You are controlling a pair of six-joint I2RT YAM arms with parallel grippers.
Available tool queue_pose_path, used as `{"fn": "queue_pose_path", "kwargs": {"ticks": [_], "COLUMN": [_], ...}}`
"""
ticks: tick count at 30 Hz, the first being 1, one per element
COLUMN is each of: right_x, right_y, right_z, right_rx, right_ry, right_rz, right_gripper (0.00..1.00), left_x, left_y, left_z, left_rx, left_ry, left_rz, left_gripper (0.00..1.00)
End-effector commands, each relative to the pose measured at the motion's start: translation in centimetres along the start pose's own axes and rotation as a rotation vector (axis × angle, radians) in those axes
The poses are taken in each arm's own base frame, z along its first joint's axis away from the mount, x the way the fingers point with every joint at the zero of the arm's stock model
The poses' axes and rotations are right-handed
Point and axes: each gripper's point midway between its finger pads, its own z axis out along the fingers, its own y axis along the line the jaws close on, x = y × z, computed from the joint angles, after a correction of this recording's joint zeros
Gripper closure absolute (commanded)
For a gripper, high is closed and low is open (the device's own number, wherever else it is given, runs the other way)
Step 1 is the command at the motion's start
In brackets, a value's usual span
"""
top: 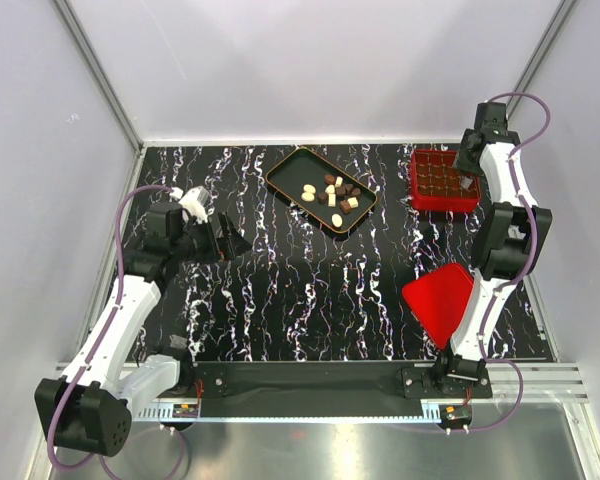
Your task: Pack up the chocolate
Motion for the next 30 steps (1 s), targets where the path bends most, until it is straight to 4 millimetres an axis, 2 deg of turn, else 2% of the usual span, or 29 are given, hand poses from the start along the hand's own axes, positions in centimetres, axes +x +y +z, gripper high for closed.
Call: {"fn": "queue_pose_path", "kwargs": {"ticks": [1, 4, 7, 8, 9, 11, 12, 13, 15, 16, 18, 20, 23, 24, 30], "right_x": [-3.4, -4.7, -4.7, -4.6, -4.8, -3.7, -3.7, -1.8, -0.8, 1.4, 3.1, 5.4, 7.5, 8.3, 10.6], "right_y": [-1.0, -0.5, 0.2, 1.5, 3.5, 6.3, 7.7, 11.3, 14.6, 17.3, 20.0, 22.7, 25.0, 25.5, 27.3], "right_z": [-2.4, -4.6, -6.5, -7.0, -8.8, -9.9, -11.4, -12.3, -14.4, -15.0, -16.0, -16.4, -15.8, -14.9, -12.9], "right_rx": [0.038, -0.006, -0.043, -0.101, -0.148, -0.186, -0.213, -0.272, -0.372, -0.426, -0.486, -0.506, -0.493, -0.480, -0.450], "right_ry": [-0.101, -0.135, -0.126, -0.122, -0.144, -0.148, -0.169, -0.151, -0.165, -0.135, -0.126, -0.102, -0.068, -0.045, -0.007], "right_rz": [0.026, 0.032, 0.084, 0.085, 0.067, 0.015, -0.007, -0.067, -0.102, -0.140, -0.169, -0.206, -0.221, -0.228, -0.228], "right_gripper": [0.49, 0.46, 0.47, 0.47, 0.47, 0.47, 0.47, 0.47, 0.47, 0.47, 0.47, 0.47, 0.48, 0.49, 0.53], "left_x": [-1.3, -1.4, -1.4, -1.4, -1.3, -1.4, -1.5, -1.5, -1.5, -1.5, -1.4, -1.4, -1.6, -1.6, -1.5], "left_y": [-1.1, -1.3, -1.4, -1.4, -1.4, -1.5, -1.4, -1.4, -1.2, -1.2, -1.1, -1.1, -1.1, -1.0, -0.9], "left_z": [-0.3, -0.4, -0.7, -0.7, -0.7, -0.9, -0.9, -1.0, -1.1, -1.1, -1.1, -1.1, -1.1, -1.1, -1.0], "left_rx": [0.050, 0.057, 0.060, 0.060, 0.062, 0.061, 0.054, 0.051, 0.043, 0.043, 0.038, 0.037, 0.033, 0.029, 0.023], "left_ry": [-0.045, -0.052, -0.060, -0.063, -0.060, -0.070, -0.074, -0.076, -0.080, -0.080, -0.080, -0.080, -0.083, -0.086, -0.080], "left_rz": [0.040, 0.046, 0.049, 0.051, 0.050, 0.054, 0.056, 0.056, 0.057, 0.057, 0.056, 0.054, 0.055, 0.057, 0.053], "left_gripper": [0.01, 0.01, 0.01, 0.01, 0.01, 0.01, 0.01, 0.01, 0.01, 0.01, 0.01, 0.01, 0.01, 0.01, 0.01]}}
